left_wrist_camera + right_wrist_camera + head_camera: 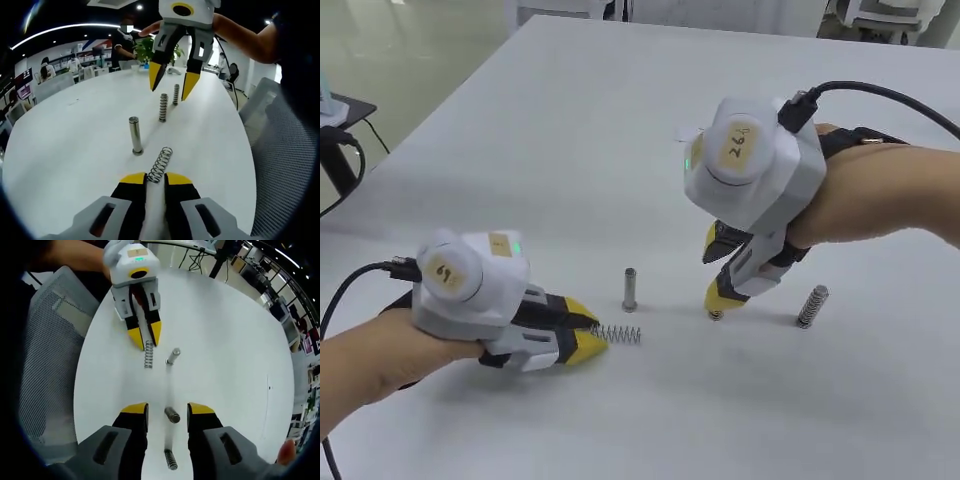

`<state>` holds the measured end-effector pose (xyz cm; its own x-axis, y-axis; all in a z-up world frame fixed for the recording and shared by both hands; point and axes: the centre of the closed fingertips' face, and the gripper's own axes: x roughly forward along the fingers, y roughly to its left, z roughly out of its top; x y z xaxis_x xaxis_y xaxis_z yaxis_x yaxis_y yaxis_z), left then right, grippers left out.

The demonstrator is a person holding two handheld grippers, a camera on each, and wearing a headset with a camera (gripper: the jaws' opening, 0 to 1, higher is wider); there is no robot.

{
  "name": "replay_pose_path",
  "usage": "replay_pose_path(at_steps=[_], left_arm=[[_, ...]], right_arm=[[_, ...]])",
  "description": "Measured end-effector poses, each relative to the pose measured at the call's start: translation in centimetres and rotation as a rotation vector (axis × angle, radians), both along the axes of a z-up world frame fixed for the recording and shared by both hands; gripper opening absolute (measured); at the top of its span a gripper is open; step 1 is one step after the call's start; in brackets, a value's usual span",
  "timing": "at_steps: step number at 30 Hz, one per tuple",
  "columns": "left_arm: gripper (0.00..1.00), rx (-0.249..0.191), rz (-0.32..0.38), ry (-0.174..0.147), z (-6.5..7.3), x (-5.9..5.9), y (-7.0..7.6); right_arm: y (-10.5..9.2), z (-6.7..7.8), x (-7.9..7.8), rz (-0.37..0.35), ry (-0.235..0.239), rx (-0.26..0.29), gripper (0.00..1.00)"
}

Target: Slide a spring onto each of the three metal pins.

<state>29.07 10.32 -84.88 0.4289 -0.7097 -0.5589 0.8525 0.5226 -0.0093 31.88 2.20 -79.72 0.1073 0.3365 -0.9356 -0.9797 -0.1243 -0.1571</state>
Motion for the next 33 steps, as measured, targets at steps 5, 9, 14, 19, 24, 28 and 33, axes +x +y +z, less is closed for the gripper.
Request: replay_pose_path(at_steps=[5,9,14,19,24,28,33], left_arm=[[0.06,-0.008,-0.017,0.003,0.0,-0.4,-0.3],[0.07,-0.002,-0.021,0.000,0.0,-0.2,-0.3],[0.04,0.003,-0.029,-0.008,0.0,-0.4,-0.4],[0.03,0.007,-0.032,-0.008,-0.1,-0.6,-0.4],[0.03,0.001,-0.025,-0.009,0.0,-0.7,-0.3],[0.03,-0.008,-0.019,-0.016,0.4,-0.8,-0.1],[0.03,-0.013,-0.021,-0.019,0.7,-1.2,-0.1]], right_arm=[[-0.1,0.0,-0.1,0.002,-0.001,-0.001,0.29],[0.0,0.0,-0.1,0.004,0.001,0.001,0.29],[0.0,0.1,-0.1,0.002,-0.001,0.005,0.29],[0.1,0.1,-0.1,0.003,-0.002,0.007,0.29],[0.4,0.3,-0.4,0.011,-0.004,0.016,0.29],[0.5,0.5,-0.6,0.014,0.000,0.020,0.29],[0.6,0.6,-0.8,0.017,0.001,0.022,0.28]])
